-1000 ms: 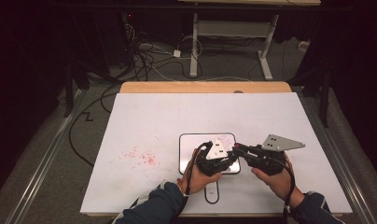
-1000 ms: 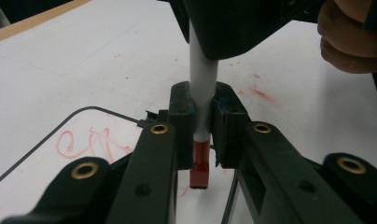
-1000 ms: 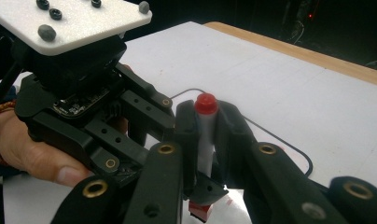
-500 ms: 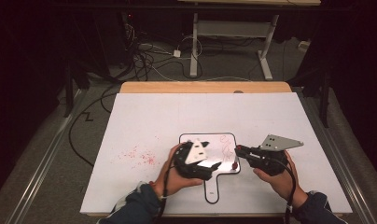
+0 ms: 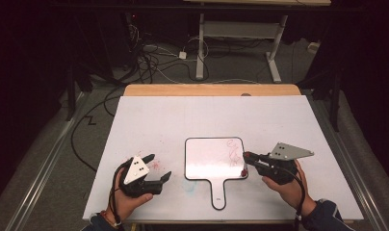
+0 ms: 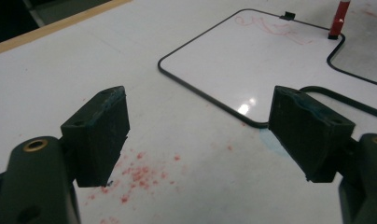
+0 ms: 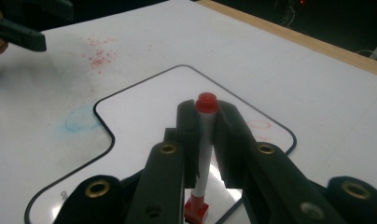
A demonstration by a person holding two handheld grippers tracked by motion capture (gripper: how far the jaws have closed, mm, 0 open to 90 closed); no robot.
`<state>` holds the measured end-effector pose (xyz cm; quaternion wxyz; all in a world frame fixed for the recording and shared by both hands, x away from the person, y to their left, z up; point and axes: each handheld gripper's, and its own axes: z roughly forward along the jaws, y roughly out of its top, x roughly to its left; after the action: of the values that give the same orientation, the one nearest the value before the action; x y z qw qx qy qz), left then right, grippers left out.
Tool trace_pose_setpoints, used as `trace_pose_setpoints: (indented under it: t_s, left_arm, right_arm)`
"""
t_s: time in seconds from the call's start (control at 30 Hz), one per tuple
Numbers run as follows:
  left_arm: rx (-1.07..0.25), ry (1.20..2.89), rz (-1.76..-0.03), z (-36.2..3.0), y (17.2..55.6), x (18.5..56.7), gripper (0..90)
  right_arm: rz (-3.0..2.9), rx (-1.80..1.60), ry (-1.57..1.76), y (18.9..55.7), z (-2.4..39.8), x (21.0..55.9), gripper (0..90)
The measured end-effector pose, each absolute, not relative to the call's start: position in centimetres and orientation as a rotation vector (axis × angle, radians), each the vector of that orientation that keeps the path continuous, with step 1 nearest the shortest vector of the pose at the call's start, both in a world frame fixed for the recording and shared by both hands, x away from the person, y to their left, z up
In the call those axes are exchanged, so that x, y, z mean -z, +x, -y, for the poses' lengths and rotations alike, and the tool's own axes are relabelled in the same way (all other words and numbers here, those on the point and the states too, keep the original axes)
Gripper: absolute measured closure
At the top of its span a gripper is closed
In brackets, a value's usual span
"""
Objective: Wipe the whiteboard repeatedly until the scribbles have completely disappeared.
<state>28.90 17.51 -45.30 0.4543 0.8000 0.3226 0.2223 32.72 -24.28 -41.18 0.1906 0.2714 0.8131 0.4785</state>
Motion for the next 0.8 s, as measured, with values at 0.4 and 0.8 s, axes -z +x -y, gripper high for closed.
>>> trace_pose_setpoints:
  t_s: [0.4,0.8]
  left_arm:
    - [-0.516,2.0,-0.774,-16.7,29.3,45.8,20.3]
    - [-0.514,2.021,-0.765,-16.4,29.3,46.0,20.4]
  right_arm:
    - [-2.221,-1.349,0.699,35.2,21.1,41.8,81.8]
    - [-2.279,-1.387,0.681,33.7,21.4,41.7,81.8]
